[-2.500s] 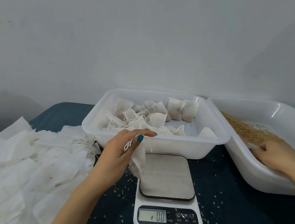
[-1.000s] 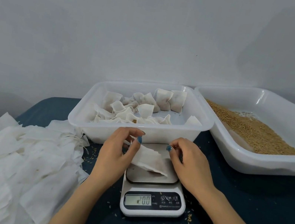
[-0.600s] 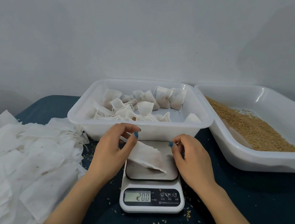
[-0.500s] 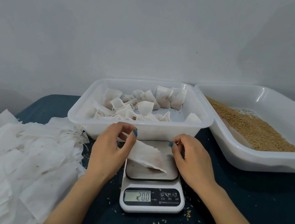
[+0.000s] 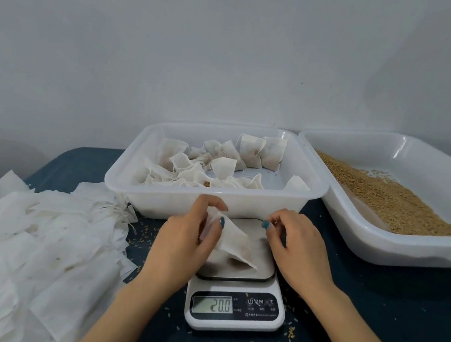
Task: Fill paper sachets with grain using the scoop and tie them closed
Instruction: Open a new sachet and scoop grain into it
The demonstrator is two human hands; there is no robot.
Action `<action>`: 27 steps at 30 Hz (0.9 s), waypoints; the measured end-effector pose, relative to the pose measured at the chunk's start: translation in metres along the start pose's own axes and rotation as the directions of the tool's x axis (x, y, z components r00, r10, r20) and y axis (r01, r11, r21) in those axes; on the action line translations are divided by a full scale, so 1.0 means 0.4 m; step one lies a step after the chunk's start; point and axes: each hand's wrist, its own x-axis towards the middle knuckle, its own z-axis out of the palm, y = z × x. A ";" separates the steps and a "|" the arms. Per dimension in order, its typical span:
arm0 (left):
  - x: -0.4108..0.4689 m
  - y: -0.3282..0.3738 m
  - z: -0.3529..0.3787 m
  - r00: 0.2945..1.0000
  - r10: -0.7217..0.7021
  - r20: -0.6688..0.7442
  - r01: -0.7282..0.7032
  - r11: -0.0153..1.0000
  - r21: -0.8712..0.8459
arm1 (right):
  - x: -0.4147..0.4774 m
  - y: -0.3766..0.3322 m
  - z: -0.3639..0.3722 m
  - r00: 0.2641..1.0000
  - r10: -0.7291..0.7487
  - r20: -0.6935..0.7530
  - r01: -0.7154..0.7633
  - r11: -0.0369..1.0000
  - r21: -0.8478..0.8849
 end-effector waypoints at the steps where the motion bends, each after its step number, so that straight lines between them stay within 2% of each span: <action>1: 0.001 0.005 0.001 1.000 0.007 0.011 -0.006 0.995 -0.099 | 0.000 0.000 0.000 1.000 -0.002 0.002 0.002 1.000 0.002; 5: 0.021 0.038 -0.005 1.000 -0.027 -0.016 0.018 0.919 -0.394 | -0.001 0.003 -0.001 1.000 -0.005 0.004 0.005 1.000 0.009; 9: 0.081 0.058 -0.037 0.998 0.005 -0.058 -0.030 0.897 -0.442 | 0.001 0.002 -0.002 1.000 -0.008 -0.004 0.008 1.000 0.024; 14: 0.215 0.071 -0.067 0.995 0.038 -0.092 -0.060 0.965 -0.254 | 0.000 -0.002 0.001 1.000 -0.023 0.005 0.023 1.000 0.021; 19: 0.332 0.023 -0.062 1.000 -0.016 0.024 0.015 0.999 0.037 | -0.001 0.001 -0.001 1.000 -0.027 0.000 0.027 0.999 0.030; 22: 0.358 -0.034 -0.052 0.967 -0.190 0.168 0.152 0.965 0.213 | 0.000 0.002 0.000 1.000 -0.028 -0.003 0.028 0.999 0.025; 25: 0.353 -0.081 -0.030 0.851 -0.392 0.350 0.273 0.899 0.343 | -0.001 0.003 0.001 1.000 -0.030 -0.002 0.030 0.999 0.018; 27: 0.341 -0.101 -0.022 0.817 -0.443 0.369 0.316 0.879 0.357 | -0.001 0.003 0.002 1.000 -0.029 0.002 0.029 1.000 0.008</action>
